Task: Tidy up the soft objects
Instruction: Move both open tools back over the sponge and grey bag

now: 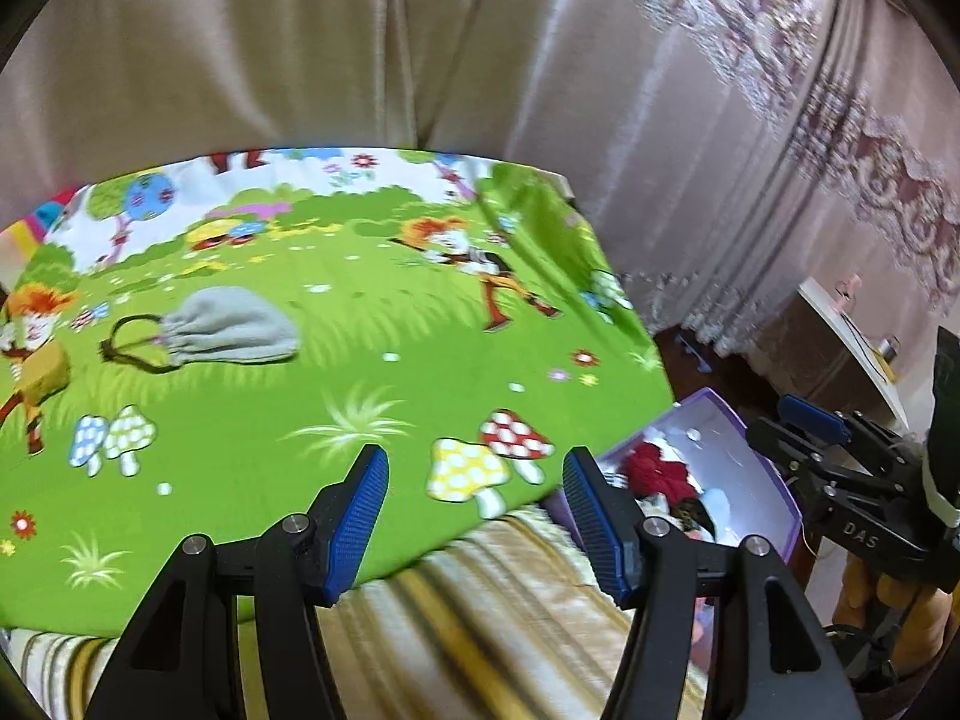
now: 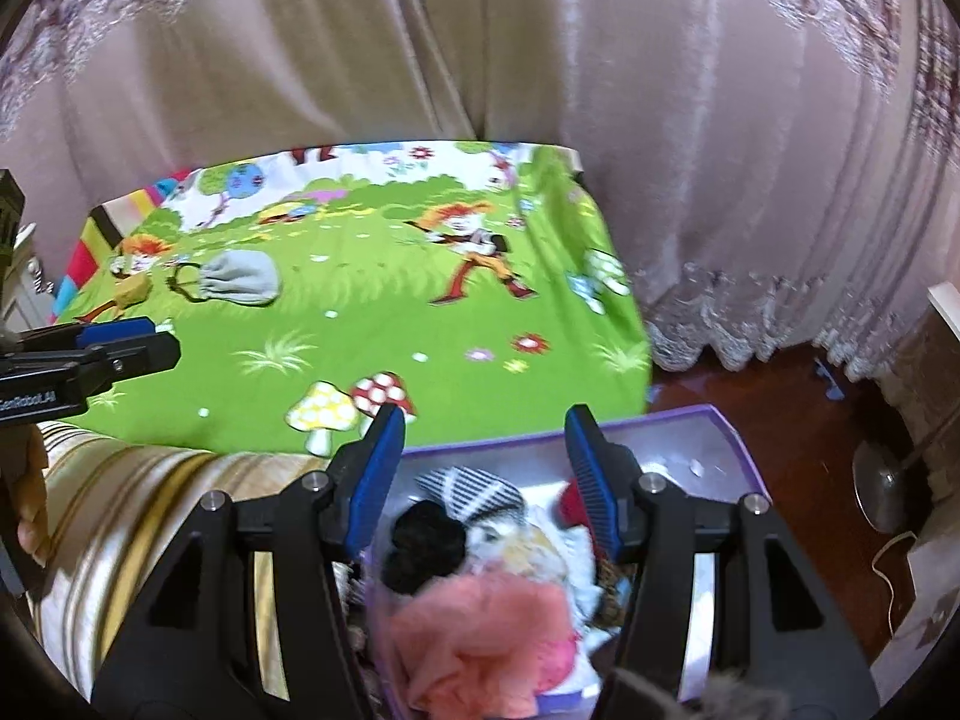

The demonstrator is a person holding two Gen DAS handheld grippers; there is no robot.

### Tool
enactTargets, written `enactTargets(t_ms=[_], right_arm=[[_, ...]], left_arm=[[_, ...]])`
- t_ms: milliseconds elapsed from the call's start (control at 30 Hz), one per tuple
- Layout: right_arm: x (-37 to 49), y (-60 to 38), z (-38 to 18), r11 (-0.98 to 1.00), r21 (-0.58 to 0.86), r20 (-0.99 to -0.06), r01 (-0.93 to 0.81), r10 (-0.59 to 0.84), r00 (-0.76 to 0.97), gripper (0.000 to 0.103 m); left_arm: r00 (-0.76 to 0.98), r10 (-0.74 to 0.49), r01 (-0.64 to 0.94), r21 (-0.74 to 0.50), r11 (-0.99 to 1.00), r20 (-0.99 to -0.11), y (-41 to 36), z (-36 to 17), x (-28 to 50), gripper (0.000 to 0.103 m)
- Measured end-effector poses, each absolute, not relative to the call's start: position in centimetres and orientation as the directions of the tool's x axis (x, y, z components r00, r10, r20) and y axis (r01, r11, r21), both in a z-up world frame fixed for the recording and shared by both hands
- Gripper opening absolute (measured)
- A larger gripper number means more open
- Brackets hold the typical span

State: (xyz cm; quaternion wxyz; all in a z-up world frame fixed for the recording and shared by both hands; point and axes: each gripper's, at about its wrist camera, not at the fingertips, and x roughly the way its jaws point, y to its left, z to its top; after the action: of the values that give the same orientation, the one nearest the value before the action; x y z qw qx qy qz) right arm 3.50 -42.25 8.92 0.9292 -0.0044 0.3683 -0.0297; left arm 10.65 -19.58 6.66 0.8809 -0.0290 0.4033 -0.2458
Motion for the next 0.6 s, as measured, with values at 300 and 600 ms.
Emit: enactTargets(t_ms=[300,600], right_arm=[[7.4,-36.9,9.2,0.997,-0.032,-0.690,-0.072,0.031,0.723,0.060],[11.5,-32.8,8.9,0.988,-0.028,-0.695,-0.154,0.092,0.713,0.067]], left_arm=[[0.598,-0.373,0.292,-0.240,0.926,-0.709,-12.9,5.8,13.4,0.062],[0.635,-0.291,0.173,-0.235,0.956,-0.716,-6.5,5.5,16.3,0.062]])
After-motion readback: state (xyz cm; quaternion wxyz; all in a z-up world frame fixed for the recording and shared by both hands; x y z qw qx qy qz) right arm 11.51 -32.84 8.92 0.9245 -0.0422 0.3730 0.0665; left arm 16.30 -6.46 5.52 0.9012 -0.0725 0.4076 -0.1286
